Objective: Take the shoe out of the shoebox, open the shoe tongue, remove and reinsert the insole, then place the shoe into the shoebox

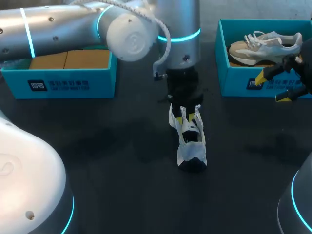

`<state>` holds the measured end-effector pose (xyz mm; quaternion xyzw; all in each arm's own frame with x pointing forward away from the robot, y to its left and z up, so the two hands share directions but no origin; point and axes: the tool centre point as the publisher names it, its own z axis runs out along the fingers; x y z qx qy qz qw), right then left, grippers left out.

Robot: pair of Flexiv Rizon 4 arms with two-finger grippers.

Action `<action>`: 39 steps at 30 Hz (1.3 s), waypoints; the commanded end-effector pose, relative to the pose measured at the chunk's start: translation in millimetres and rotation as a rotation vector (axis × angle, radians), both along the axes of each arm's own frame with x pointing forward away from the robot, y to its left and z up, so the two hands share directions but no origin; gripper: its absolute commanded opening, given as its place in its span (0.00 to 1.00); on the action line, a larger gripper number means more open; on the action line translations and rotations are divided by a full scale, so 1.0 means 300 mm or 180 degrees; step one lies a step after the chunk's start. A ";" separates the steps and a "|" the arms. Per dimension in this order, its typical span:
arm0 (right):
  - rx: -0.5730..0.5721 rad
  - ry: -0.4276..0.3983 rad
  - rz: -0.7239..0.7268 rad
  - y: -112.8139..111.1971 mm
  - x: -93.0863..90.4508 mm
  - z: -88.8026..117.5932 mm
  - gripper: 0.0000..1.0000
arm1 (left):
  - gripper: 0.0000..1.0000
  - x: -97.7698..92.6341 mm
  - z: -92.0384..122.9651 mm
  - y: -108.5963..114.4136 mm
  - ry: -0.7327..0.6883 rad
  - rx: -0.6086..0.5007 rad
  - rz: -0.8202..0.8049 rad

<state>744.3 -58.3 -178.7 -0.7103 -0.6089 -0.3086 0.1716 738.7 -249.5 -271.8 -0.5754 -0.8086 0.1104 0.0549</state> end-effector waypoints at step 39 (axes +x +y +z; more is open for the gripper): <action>-0.0010 0.0005 -0.0007 0.003 -0.001 0.000 1.00 | 1.00 -0.259 0.108 0.148 0.0042 0.0410 0.1184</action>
